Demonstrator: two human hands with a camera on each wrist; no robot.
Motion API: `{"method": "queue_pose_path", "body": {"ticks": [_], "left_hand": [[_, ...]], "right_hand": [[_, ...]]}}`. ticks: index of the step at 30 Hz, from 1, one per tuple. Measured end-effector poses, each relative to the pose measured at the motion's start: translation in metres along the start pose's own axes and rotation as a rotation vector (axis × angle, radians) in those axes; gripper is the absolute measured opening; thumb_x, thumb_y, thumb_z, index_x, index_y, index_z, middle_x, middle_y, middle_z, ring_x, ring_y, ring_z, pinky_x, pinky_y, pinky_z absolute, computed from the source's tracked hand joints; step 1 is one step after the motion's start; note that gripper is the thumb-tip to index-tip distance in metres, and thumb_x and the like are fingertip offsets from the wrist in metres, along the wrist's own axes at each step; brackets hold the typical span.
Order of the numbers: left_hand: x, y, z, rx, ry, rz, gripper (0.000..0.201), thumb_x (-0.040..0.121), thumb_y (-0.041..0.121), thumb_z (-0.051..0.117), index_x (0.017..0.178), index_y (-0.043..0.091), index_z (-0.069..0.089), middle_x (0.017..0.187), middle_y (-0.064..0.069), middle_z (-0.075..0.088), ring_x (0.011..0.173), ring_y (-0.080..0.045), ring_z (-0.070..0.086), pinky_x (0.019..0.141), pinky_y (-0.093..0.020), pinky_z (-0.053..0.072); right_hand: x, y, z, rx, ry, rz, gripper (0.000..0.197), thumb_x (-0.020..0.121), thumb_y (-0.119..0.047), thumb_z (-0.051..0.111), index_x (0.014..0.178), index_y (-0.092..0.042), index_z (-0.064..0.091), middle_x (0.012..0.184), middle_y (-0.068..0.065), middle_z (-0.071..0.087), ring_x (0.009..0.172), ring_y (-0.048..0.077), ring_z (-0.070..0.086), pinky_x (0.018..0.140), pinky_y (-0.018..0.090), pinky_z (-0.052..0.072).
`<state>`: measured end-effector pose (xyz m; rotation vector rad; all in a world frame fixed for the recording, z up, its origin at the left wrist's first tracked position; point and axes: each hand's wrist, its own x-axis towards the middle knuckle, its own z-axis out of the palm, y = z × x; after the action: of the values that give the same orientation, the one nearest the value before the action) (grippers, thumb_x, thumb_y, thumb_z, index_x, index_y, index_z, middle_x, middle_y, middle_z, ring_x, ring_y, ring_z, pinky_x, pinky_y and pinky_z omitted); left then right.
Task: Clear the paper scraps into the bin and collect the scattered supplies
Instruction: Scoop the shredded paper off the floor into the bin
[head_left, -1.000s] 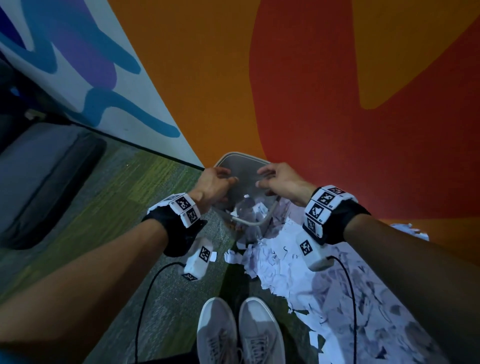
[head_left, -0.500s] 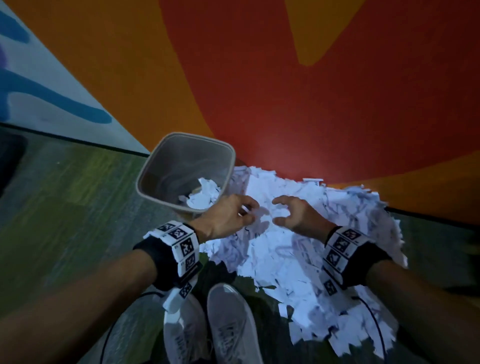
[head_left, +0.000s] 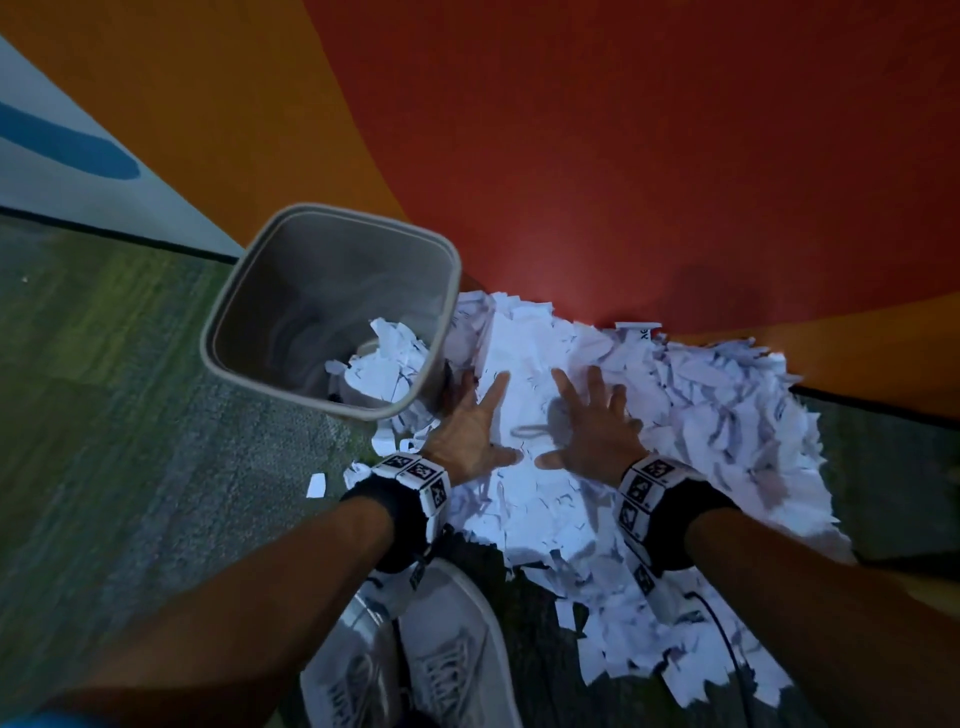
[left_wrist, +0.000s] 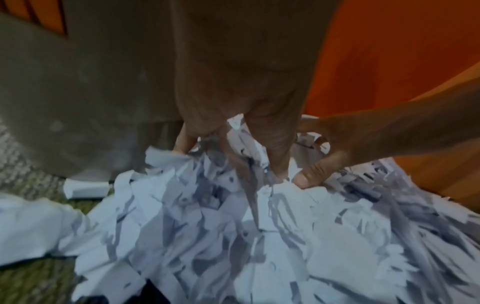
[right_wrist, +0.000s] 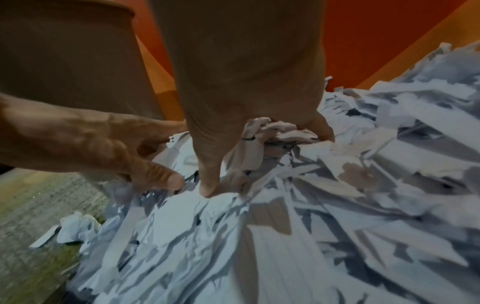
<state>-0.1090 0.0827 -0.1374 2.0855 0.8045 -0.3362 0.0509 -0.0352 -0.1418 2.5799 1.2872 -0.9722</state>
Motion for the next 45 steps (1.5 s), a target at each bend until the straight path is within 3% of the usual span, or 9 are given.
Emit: {"method": "queue_pose_path", "body": {"ticks": [7, 18, 25, 27, 30, 35, 38, 40, 45], "left_hand": [[0.013, -0.003, 0.011, 0.151, 0.117, -0.057, 0.076, 0.094, 0.01, 0.061, 0.152, 0.034, 0.019, 0.133, -0.014, 0.038, 0.107, -0.035, 0.06, 0.089, -0.048, 0.056], [0.003, -0.002, -0.009, 0.067, 0.244, 0.034, 0.031, 0.095, 0.003, 0.054, 0.125, 0.013, 0.053, 0.129, -0.02, 0.047, 0.112, -0.037, 0.052, 0.095, -0.043, 0.046], [-0.026, 0.028, -0.028, -0.011, 0.282, 0.085, 0.036, 0.098, 0.007, 0.049, 0.133, 0.013, 0.044, 0.129, -0.008, 0.05, 0.096, -0.019, 0.058, 0.083, -0.029, 0.054], [-0.036, 0.041, -0.037, 0.018, 0.284, 0.078, 0.039, 0.097, 0.006, 0.049, 0.134, 0.017, 0.042, 0.129, -0.01, 0.049, 0.095, -0.023, 0.06, 0.084, -0.037, 0.057], [-0.052, 0.062, -0.05, 0.114, 0.296, 0.139, 0.048, 0.09, 0.002, 0.057, 0.133, 0.018, 0.043, 0.132, -0.013, 0.045, 0.106, -0.028, 0.058, 0.094, -0.041, 0.054], [-0.071, 0.09, -0.079, 0.128, 0.404, 0.184, 0.058, 0.083, 0.007, 0.072, 0.135, 0.014, 0.048, 0.129, -0.012, 0.053, 0.11, -0.026, 0.056, 0.093, -0.027, 0.044], [-0.089, 0.106, -0.115, 0.059, 0.468, 0.214, 0.039, 0.084, 0.01, 0.072, 0.12, 0.013, 0.056, 0.116, -0.01, 0.058, 0.101, -0.026, 0.056, 0.08, -0.028, 0.044], [-0.102, 0.11, -0.147, 0.051, 0.53, 0.212, 0.031, 0.083, 0.014, 0.073, 0.111, 0.012, 0.06, 0.11, -0.009, 0.064, 0.097, -0.026, 0.059, 0.078, -0.034, 0.048], [-0.125, 0.079, -0.208, 0.094, 0.61, 0.038, 0.039, 0.086, 0.011, 0.071, 0.123, 0.008, 0.058, 0.118, -0.011, 0.064, 0.104, -0.027, 0.062, 0.084, -0.036, 0.052]], "right_hand": [[0.008, 0.001, 0.009, -0.062, 0.245, -0.085, 0.057, 0.085, -0.018, 0.062, 0.136, -0.026, 0.036, 0.137, 0.011, 0.028, 0.118, 0.039, 0.035, 0.08, 0.049, 0.049], [0.017, 0.015, -0.015, 0.154, 0.238, -0.102, 0.018, 0.09, -0.004, 0.049, 0.095, -0.017, 0.06, 0.099, 0.009, 0.053, 0.097, 0.031, 0.053, 0.083, 0.039, 0.051], [-0.016, 0.011, -0.055, 0.424, 0.408, -0.14, 0.028, 0.09, -0.003, 0.053, 0.064, -0.013, 0.049, 0.061, -0.002, 0.05, 0.059, 0.016, 0.049, 0.049, 0.016, 0.028], [-0.026, 0.012, -0.069, 0.484, 0.429, -0.135, 0.034, 0.09, 0.0, 0.055, 0.057, -0.009, 0.047, 0.053, 0.001, 0.047, 0.052, 0.016, 0.05, 0.05, 0.025, 0.037], [-0.047, 0.01, -0.093, 0.618, 0.427, -0.134, 0.043, 0.089, 0.001, 0.063, 0.057, -0.012, 0.038, 0.056, 0.006, 0.04, 0.062, 0.03, 0.068, 0.052, 0.029, 0.055], [-0.084, -0.007, -0.135, 0.76, 0.431, -0.235, 0.053, 0.09, 0.001, 0.067, 0.059, -0.016, 0.027, 0.061, -0.005, 0.016, 0.053, 0.035, 0.061, 0.053, 0.018, 0.05], [-0.091, -0.024, -0.16, 0.829, 0.434, -0.297, 0.038, 0.091, -0.002, 0.067, 0.059, -0.005, 0.047, 0.047, 0.0, 0.045, 0.054, 0.035, 0.061, 0.053, 0.017, 0.052], [-0.091, -0.051, -0.176, 0.856, 0.421, -0.343, 0.017, 0.092, -0.009, 0.068, 0.085, 0.006, 0.067, 0.076, 0.02, 0.068, 0.06, 0.031, 0.069, 0.056, 0.027, 0.058], [-0.074, -0.13, -0.187, 0.869, 0.367, -0.416, 0.011, 0.093, -0.003, 0.063, 0.1, 0.004, 0.068, 0.094, 0.018, 0.072, 0.057, 0.017, 0.07, 0.05, 0.025, 0.055]]}}
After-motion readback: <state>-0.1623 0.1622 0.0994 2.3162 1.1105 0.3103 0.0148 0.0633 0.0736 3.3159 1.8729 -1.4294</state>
